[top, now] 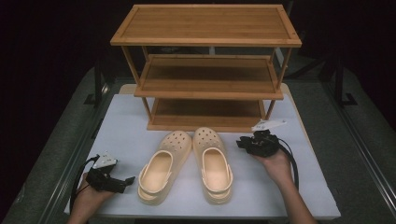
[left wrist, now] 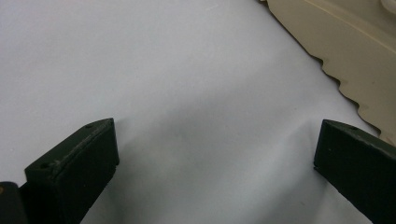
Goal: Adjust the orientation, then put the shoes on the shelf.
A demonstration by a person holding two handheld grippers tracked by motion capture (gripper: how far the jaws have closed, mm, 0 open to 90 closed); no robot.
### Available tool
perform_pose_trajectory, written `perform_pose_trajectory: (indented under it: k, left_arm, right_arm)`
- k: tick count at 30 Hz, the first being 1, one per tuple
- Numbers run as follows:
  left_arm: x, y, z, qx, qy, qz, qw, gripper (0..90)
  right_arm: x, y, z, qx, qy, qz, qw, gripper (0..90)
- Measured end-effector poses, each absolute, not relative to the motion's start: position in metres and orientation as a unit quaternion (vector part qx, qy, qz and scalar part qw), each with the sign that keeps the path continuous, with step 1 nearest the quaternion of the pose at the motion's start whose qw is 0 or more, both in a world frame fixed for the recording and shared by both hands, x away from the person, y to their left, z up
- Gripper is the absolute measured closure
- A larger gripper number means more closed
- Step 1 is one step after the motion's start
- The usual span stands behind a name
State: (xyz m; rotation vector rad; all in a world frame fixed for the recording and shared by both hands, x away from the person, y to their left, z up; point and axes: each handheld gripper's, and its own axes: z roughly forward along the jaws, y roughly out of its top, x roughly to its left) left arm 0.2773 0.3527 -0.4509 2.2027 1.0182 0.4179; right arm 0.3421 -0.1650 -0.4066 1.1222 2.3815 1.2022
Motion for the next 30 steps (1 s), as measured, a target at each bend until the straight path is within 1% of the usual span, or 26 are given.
perform_pose_trajectory:
  k: [1, 2, 4, 6, 8, 10, 13, 15, 19, 21, 26, 29, 30]
  left_arm:
    - [0.277, 0.353, -0.451, 0.843, 0.39, 0.16, 0.333, 0.0]
    - [0.277, 0.353, -0.451, 0.843, 0.39, 0.16, 0.333, 0.0]
    - [0.277, 0.353, -0.451, 0.843, 0.39, 0.16, 0.333, 0.0]
    - [0.277, 0.353, -0.451, 0.843, 0.39, 0.16, 0.333, 0.0]
    - [0.277, 0.353, -0.451, 0.843, 0.39, 0.16, 0.333, 0.0]
    - [0.277, 0.353, -0.451, 0.843, 0.39, 0.16, 0.333, 0.0]
    - [0.277, 0.353, -0.451, 0.844, 0.39, 0.16, 0.333, 0.0]
    - [0.277, 0.353, -0.451, 0.844, 0.39, 0.16, 0.333, 0.0]
    - [0.277, 0.353, -0.451, 0.843, 0.39, 0.16, 0.334, 0.0]
    - [0.277, 0.353, -0.451, 0.843, 0.39, 0.161, 0.334, 0.0]
    - [0.277, 0.354, -0.448, 0.845, 0.387, 0.154, 0.337, 0.0]
    - [0.275, 0.353, -0.439, 0.838, 0.385, 0.16, 0.352, 0.0]
    - [0.275, 0.353, -0.436, 0.836, 0.383, 0.16, 0.358, 1.2]
  right_arm:
    - [0.335, -0.168, -0.404, 0.387, 0.818, 0.409, 0.123, 61.1]
    - [0.335, -0.168, -0.404, 0.387, 0.818, 0.409, 0.123, 61.1]
    - [0.324, -0.171, -0.397, 0.394, 0.811, 0.411, 0.132, 54.0]
    - [0.32, -0.172, -0.395, 0.394, 0.809, 0.416, 0.132, 52.8]
    - [0.311, -0.173, -0.392, 0.393, 0.804, 0.428, 0.125, 48.7]
    - [0.305, -0.173, -0.392, 0.392, 0.804, 0.431, 0.119, 47.8]
    - [0.293, -0.172, -0.392, 0.387, 0.799, 0.447, 0.108, 43.6]
    - [0.292, -0.171, -0.392, 0.387, 0.799, 0.448, 0.105, 42.8]
    - [0.288, -0.163, -0.392, 0.372, 0.803, 0.456, 0.091, 37.9]
    - [0.288, -0.161, -0.391, 0.368, 0.804, 0.458, 0.091, 37.6]
    - [0.286, -0.151, -0.391, 0.356, 0.808, 0.461, 0.088, 33.0]
    - [0.287, -0.147, -0.393, 0.352, 0.811, 0.459, 0.087, 32.2]
    - [0.287, -0.146, -0.393, 0.351, 0.811, 0.46, 0.085, 32.2]
